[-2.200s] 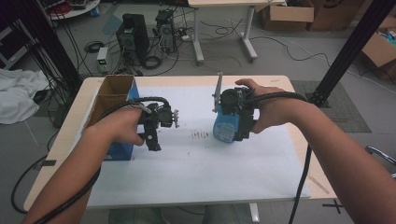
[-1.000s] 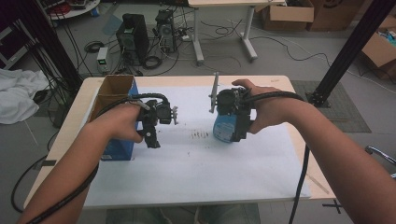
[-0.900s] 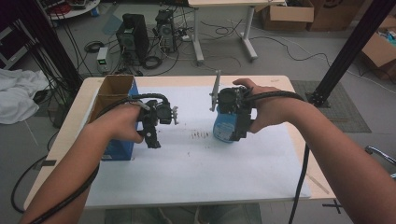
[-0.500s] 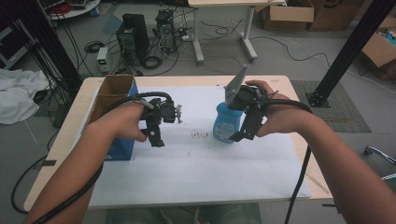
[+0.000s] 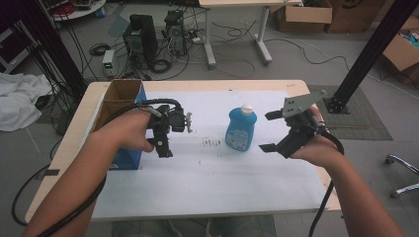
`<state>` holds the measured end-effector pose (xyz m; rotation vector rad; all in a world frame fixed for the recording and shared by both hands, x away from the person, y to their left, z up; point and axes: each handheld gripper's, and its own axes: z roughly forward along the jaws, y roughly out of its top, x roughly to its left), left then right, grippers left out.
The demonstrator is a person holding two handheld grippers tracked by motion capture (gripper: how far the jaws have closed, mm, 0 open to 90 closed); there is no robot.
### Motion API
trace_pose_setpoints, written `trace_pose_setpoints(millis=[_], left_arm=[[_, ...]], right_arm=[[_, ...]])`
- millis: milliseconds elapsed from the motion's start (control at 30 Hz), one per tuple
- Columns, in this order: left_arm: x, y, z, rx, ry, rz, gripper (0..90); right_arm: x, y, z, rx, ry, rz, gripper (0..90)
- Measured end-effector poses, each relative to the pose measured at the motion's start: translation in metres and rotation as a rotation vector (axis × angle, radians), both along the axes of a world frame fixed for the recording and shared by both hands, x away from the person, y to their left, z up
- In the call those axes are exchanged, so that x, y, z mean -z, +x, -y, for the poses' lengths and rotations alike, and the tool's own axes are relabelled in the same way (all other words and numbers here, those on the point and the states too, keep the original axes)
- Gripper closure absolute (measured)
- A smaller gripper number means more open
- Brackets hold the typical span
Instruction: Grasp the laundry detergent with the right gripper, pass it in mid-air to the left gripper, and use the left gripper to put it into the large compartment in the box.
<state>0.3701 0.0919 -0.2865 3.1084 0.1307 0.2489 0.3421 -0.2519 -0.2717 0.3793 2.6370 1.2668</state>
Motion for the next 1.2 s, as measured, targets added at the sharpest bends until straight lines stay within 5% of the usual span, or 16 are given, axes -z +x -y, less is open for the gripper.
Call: trace_pose_setpoints(millis=[467, 1200], left_arm=[[-0.003, -0.007, -0.012, -0.01, -0.018, 0.009, 0.1], [0.002, -0.018, -0.015, 0.011, -0.021, 0.0, 0.1]], right_arm=[[0.06, 0.013, 0.053, 0.199, 0.086, 0.014, 0.0], [0.114, 0.06, 0.013, 0.184, 0.163, -0.025, 0.0]])
